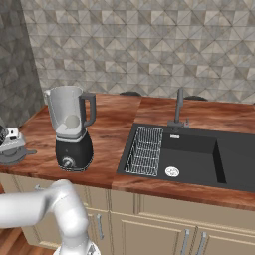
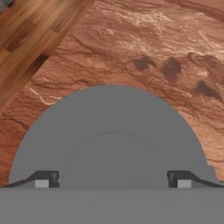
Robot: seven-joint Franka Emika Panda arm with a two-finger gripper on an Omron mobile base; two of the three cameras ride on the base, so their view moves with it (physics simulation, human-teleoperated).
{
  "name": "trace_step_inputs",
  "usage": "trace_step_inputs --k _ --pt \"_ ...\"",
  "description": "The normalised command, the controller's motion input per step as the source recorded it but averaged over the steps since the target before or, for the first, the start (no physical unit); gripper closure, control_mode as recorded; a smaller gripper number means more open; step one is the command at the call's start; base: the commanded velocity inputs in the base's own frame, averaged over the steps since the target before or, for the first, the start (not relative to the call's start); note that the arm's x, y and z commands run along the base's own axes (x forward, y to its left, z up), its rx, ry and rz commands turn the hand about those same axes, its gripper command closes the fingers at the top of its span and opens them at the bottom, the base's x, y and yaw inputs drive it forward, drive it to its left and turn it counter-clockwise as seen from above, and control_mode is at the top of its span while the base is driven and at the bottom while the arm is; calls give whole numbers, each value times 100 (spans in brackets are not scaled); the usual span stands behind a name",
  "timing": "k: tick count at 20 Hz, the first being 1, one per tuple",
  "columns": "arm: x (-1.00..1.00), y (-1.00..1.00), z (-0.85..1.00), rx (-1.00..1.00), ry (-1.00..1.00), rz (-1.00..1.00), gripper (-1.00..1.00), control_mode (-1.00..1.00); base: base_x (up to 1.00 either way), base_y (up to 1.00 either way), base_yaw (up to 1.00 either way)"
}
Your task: Open the blender lid, put the orange in the blender, close the lid, and start the blender.
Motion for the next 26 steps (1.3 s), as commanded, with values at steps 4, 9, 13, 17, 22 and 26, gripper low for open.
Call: trace_step_inputs --k 4,9,13,17,22,26 --pt "0 0 -32 0 0 0 -100 -100 0 0 0" --pt "-1 0 -41 0 0 0 -100 -100 0 0 0" --pt "-2 -11 -47 0 0 0 -100 -100 0 0 0" --pt "-5 -18 -43 0 0 0 -100 -100 0 0 0" --pt "-5 -7 -53 0 0 0 -100 -100 0 0 0" --pt "-12 0 -78 -4 3 0 100 -100 0 0 0"
